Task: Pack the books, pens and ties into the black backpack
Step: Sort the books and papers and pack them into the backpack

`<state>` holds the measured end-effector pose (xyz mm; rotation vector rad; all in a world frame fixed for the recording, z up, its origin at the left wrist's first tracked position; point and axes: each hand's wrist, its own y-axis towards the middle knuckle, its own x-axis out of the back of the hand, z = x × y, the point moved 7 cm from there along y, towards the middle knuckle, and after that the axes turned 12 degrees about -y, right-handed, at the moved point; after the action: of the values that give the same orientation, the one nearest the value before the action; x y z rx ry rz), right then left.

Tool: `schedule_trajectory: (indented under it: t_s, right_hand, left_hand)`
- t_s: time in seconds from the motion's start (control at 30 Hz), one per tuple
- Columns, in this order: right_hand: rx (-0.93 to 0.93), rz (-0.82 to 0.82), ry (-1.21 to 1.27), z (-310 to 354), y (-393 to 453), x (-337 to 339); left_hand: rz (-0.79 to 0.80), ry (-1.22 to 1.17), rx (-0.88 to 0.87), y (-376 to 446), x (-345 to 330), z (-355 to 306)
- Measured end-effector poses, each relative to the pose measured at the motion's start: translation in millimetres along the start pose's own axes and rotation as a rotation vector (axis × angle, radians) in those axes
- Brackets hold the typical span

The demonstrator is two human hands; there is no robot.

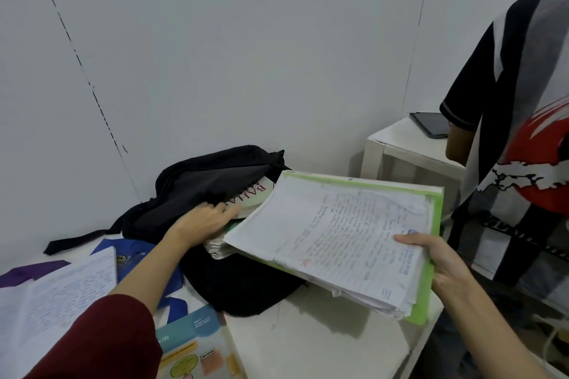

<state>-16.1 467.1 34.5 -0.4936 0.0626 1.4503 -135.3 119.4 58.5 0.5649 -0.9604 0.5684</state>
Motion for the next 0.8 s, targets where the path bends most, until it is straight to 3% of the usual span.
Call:
schedule_trajectory:
  t_s: [0.1,0.3,0.43,0.57,0.67,0.8]
  right_hand:
    - [-0.001,-0.019,0.009,-2.5,3.2,2.4]
    - [-0.017,0.006,0.015,-2.5,2.7,4.2]
    - [-0.03,-0.02,0.024,-7.3,3.7,5.2]
    - [-0.032,-0.032,0.037,-8.1,4.1,4.9]
    - [-0.023,-0.033,0.057,-4.7,2.4,1.8]
    - [-0.006,-0.015,0.077,1.8,-3.6,-2.2]
  left_hand:
    - [0.022,0.015,-0.038,2.3,11.6,9.7]
    - [0.22,0.135,0.02,5.7,2.0,21.0]
    - [0.19,0.062,0.053,10.7,5.0,28.2]
    - [0.323,0.08,0.052,11.4,8.0,23.6]
    - [0.403,-0.048,0.08,13.3,11.8,23.1]
    - [0.341,-0.073,0.204,16.6,26.4,41.2]
